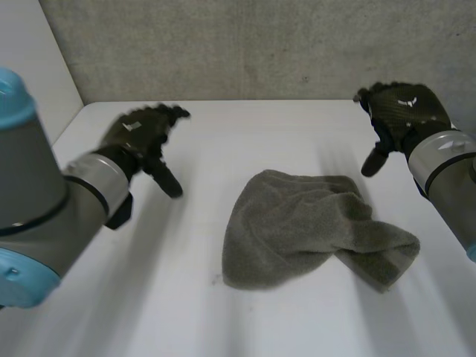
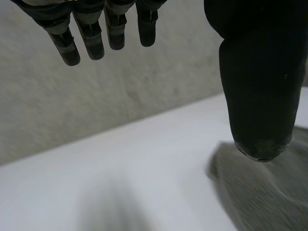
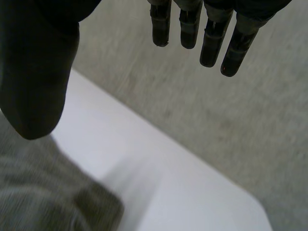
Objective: Fold the towel.
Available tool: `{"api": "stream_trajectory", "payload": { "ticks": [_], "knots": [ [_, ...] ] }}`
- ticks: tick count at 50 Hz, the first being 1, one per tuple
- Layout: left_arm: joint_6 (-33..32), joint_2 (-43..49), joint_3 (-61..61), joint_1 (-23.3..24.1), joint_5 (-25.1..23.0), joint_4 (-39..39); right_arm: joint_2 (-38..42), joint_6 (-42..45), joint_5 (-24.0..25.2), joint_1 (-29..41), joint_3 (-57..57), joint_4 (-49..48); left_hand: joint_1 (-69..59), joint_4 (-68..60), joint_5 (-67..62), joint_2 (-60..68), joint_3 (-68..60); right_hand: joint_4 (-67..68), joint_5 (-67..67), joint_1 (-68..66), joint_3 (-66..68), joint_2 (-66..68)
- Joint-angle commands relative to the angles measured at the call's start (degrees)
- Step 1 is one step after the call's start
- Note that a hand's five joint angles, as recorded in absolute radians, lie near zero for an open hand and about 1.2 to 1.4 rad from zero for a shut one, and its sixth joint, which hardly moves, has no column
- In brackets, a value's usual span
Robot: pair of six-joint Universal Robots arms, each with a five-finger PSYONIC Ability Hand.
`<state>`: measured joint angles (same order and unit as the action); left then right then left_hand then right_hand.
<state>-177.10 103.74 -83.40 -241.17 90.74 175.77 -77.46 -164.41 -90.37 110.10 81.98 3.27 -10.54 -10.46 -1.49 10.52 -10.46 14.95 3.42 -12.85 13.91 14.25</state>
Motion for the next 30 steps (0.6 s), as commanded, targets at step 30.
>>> {"api": "stream_trajectory", "payload": {
  "ticks": [30],
  "knots": [
    [-8.4, 24.7, -2.6, 13.8, -1.4, 18.4, 9.5, 1.5, 11.2, -15.1, 21.4, -8.5, -33.7, -33.7, -32.7, 33.7, -33.7, 32.6, 34.2, -34.7, 33.7, 33.3]
  ]
}}
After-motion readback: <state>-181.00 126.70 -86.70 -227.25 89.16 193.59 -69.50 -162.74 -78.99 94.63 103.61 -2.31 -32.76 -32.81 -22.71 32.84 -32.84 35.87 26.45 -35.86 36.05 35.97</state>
